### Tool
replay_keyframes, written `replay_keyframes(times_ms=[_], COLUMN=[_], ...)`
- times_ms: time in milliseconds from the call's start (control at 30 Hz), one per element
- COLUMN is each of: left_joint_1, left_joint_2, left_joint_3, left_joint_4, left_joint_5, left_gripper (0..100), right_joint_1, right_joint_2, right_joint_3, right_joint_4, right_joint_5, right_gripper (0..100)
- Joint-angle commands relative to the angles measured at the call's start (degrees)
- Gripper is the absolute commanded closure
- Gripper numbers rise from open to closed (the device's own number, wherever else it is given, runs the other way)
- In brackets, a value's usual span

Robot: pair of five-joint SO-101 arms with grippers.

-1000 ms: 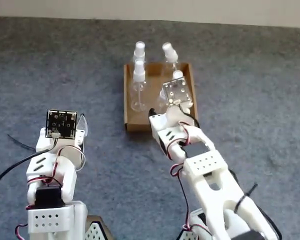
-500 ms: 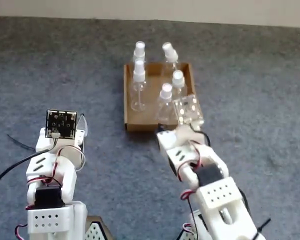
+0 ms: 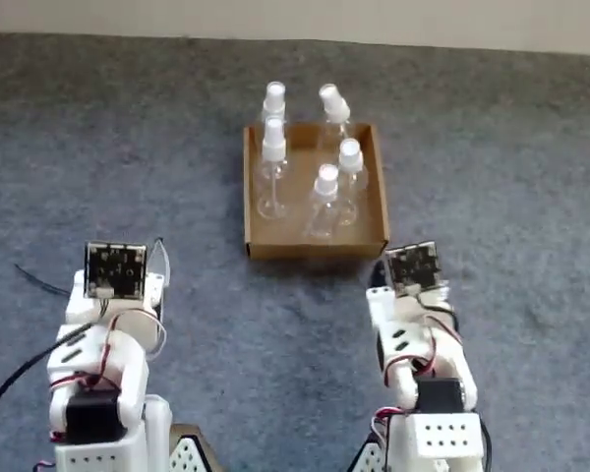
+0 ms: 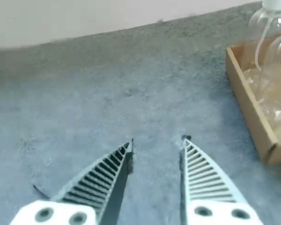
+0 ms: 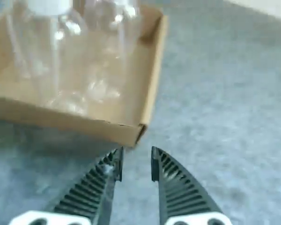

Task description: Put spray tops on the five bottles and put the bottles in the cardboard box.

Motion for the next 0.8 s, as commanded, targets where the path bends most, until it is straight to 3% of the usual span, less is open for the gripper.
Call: replay_keyframes(times_ms=[0, 200, 333, 500, 700, 767], left_joint_1=[-0.48, -0.57, -2.15, -7.87, -8.40, -8.31], left_joint_2=[0.57, -0.04, -0.13, -0.04, -0.40, -0.22], left_joint_3=[3.82, 15.08, 15.08, 15.08, 15.08, 15.08], left_joint_4=[2.29, 2.46, 2.81, 4.04, 21.19, 20.40], left_joint_5=[-0.62, -0.70, -0.70, -0.62, -0.53, -0.53], left_gripper=[85, 85, 85, 85, 85, 85], right_joint_1=[1.80, 1.89, 1.98, 1.89, 1.89, 1.89], right_joint_2=[-8.31, -13.41, -12.97, -12.97, -12.97, -12.97], right_joint_3=[10.24, 9.10, 9.10, 9.10, 9.10, 9.10], right_joint_4=[11.21, 29.85, 38.37, 39.34, 39.34, 39.34], right_joint_5=[0.88, 0.88, 0.88, 0.79, 0.79, 0.79], right_gripper=[95.1, 95.0, 95.0, 95.0, 95.0, 95.0])
